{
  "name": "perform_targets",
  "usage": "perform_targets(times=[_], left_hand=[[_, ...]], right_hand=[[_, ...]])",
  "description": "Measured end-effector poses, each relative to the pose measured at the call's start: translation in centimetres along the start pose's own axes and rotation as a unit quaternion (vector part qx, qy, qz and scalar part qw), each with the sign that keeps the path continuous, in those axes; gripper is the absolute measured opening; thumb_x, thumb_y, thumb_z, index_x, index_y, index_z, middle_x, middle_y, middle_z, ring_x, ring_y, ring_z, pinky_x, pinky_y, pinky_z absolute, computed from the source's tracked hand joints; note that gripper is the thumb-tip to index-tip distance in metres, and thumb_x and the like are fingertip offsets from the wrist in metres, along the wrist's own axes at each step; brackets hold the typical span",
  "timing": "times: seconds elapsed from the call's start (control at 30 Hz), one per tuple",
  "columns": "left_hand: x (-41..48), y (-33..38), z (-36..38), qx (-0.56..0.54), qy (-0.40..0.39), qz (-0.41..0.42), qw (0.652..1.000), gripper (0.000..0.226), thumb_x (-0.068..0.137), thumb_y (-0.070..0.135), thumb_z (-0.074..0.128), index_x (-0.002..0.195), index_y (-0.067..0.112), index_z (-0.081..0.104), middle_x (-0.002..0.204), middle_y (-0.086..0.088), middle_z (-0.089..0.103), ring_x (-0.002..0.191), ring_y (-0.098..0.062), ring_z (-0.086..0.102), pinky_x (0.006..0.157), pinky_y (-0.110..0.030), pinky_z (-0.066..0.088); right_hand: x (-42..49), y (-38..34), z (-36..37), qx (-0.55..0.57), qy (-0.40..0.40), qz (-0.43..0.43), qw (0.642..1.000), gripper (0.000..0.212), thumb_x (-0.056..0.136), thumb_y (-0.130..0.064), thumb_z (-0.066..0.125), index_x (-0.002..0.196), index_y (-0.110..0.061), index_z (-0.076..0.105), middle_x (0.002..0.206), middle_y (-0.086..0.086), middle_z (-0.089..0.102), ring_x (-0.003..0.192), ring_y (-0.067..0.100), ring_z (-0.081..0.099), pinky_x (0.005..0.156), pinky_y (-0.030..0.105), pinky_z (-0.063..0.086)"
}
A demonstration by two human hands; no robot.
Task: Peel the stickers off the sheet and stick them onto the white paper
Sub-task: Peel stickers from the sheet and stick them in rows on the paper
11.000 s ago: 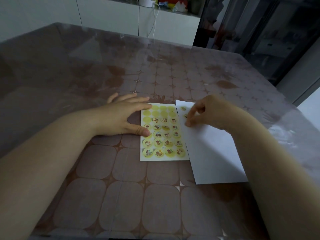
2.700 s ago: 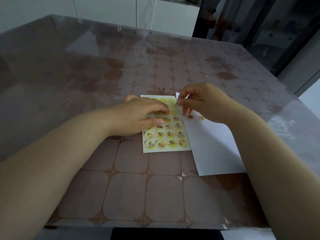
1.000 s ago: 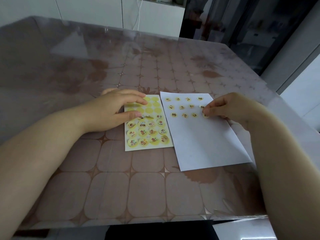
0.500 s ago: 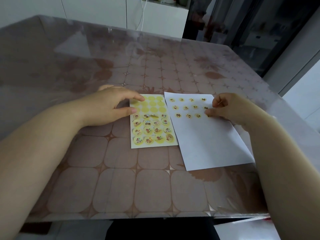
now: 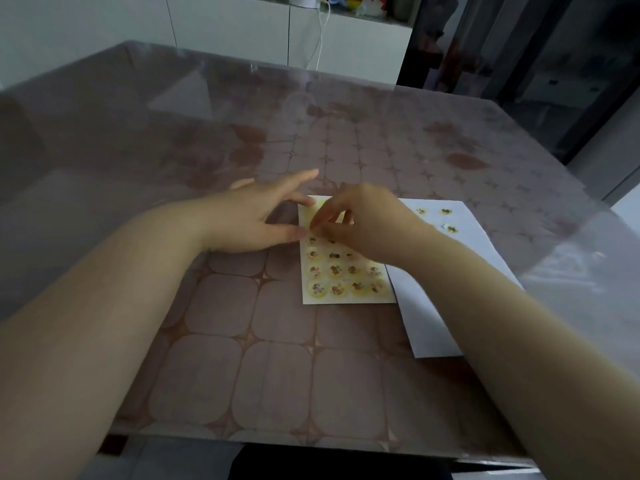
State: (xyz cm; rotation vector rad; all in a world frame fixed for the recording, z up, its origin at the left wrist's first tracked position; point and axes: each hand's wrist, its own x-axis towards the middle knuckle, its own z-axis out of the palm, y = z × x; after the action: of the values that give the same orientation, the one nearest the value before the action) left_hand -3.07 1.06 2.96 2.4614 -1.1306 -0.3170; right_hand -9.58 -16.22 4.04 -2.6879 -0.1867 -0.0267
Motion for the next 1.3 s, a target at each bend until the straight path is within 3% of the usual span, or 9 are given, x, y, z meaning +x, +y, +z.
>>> perform_targets(times=[0.17, 0.27, 0.47, 0.6, 0.77, 0.9, 0.97, 1.07, 1.3], left_hand=[[0.2, 0.2, 0.6, 0.028, -0.033, -0.019, 0.999, 0.087, 0.075, 0.057, 0.052, 0.142, 0.036, 0.001, 0.146, 0.019, 0.029, 0.138, -0.007, 0.015, 0.116, -0.036, -0.001], [0.2, 0.3, 0.7, 0.043, -0.036, -0.028, 0.998, 0.085, 0.075, 0.057, 0.053, 0.142, 0.038, 0.004, 0.146, 0.018, 0.028, 0.139, -0.011, 0.012, 0.116, -0.041, 0.000], [0.2, 0.9, 0.7, 0.063, -0.051, -0.051, 0.995, 0.072, 0.079, 0.055, 0.051, 0.139, 0.044, 0.014, 0.151, 0.015, 0.019, 0.141, -0.009, 0.001, 0.113, -0.042, -0.006], [0.2, 1.1, 0.6, 0.062, -0.062, -0.061, 0.994, 0.068, 0.078, 0.057, 0.049, 0.138, 0.042, 0.019, 0.152, 0.014, 0.018, 0.141, -0.008, -0.003, 0.114, -0.045, -0.009], [0.1, 0.9, 0.7, 0.071, -0.058, -0.054, 0.994, 0.069, 0.079, 0.055, 0.049, 0.139, 0.042, 0.017, 0.152, 0.014, 0.016, 0.141, -0.008, -0.002, 0.113, -0.042, -0.012], [0.2, 1.0, 0.8, 0.078, -0.056, -0.046, 0.994, 0.067, 0.081, 0.053, 0.049, 0.139, 0.040, 0.019, 0.152, 0.015, 0.016, 0.141, -0.009, -0.001, 0.113, -0.040, -0.013], [0.2, 1.0, 0.7, 0.081, -0.055, -0.041, 0.994, 0.067, 0.081, 0.053, 0.048, 0.139, 0.040, 0.019, 0.151, 0.015, 0.016, 0.141, -0.009, 0.001, 0.113, -0.039, -0.012], [0.1, 0.9, 0.7, 0.081, -0.054, -0.039, 0.994, 0.066, 0.081, 0.053, 0.048, 0.139, 0.041, 0.020, 0.150, 0.015, 0.018, 0.140, -0.008, 0.005, 0.114, -0.040, -0.010], [0.2, 0.8, 0.7, 0.073, -0.048, -0.036, 0.996, 0.067, 0.079, 0.052, 0.051, 0.139, 0.039, 0.023, 0.150, 0.016, 0.019, 0.140, -0.008, 0.008, 0.115, -0.039, -0.007]], right_hand=[[-0.2, 0.5, 0.9, 0.086, 0.027, 0.028, 0.996, 0.006, 0.078, -0.024, 0.071, 0.083, -0.026, 0.075, 0.063, -0.016, 0.056, 0.052, -0.004, 0.054, 0.042, 0.006, 0.039], [-0.3, 0.6, 1.2, 0.122, 0.027, 0.029, 0.992, 0.005, 0.078, -0.021, 0.071, 0.075, -0.025, 0.071, 0.060, -0.018, 0.055, 0.051, -0.012, 0.051, 0.044, 0.004, 0.038], [-0.4, 0.4, 1.3, 0.155, 0.014, 0.011, 0.988, 0.007, 0.081, -0.017, 0.067, 0.074, -0.020, 0.067, 0.057, -0.018, 0.051, 0.046, -0.007, 0.048, 0.044, 0.006, 0.036], [-0.7, 0.3, 0.9, 0.207, 0.013, 0.027, 0.978, 0.008, 0.083, -0.021, 0.066, 0.075, -0.022, 0.067, 0.057, -0.018, 0.056, 0.048, -0.005, 0.047, 0.044, 0.005, 0.037], [-2.2, 0.8, -4.0, 0.218, 0.063, 0.044, 0.973, 0.007, 0.084, -0.027, 0.064, 0.078, -0.027, 0.067, 0.076, -0.010, 0.068, 0.047, -0.007, 0.050, 0.046, 0.003, 0.035], [-4.1, 3.2, -7.1, 0.092, -0.036, 0.131, 0.986, 0.007, 0.072, -0.038, 0.072, 0.075, -0.032, 0.070, 0.078, -0.013, 0.069, 0.074, 0.002, 0.059, 0.069, 0.021, 0.043], [-4.7, 4.0, -6.3, 0.079, -0.071, 0.170, 0.980, 0.007, 0.072, -0.035, 0.074, 0.074, -0.030, 0.069, 0.081, -0.013, 0.066, 0.077, 0.009, 0.056, 0.068, 0.024, 0.040], [-5.3, 4.6, -4.5, 0.151, -0.035, 0.215, 0.964, 0.005, 0.074, -0.024, 0.075, 0.074, -0.024, 0.071, 0.083, -0.009, 0.064, 0.074, 0.008, 0.053, 0.064, 0.021, 0.037], [-5.3, 5.1, -3.0, 0.183, 0.012, 0.231, 0.956, 0.006, 0.075, -0.024, 0.075, 0.071, -0.027, 0.071, 0.083, -0.012, 0.062, 0.077, 0.005, 0.053, 0.065, 0.018, 0.039]])
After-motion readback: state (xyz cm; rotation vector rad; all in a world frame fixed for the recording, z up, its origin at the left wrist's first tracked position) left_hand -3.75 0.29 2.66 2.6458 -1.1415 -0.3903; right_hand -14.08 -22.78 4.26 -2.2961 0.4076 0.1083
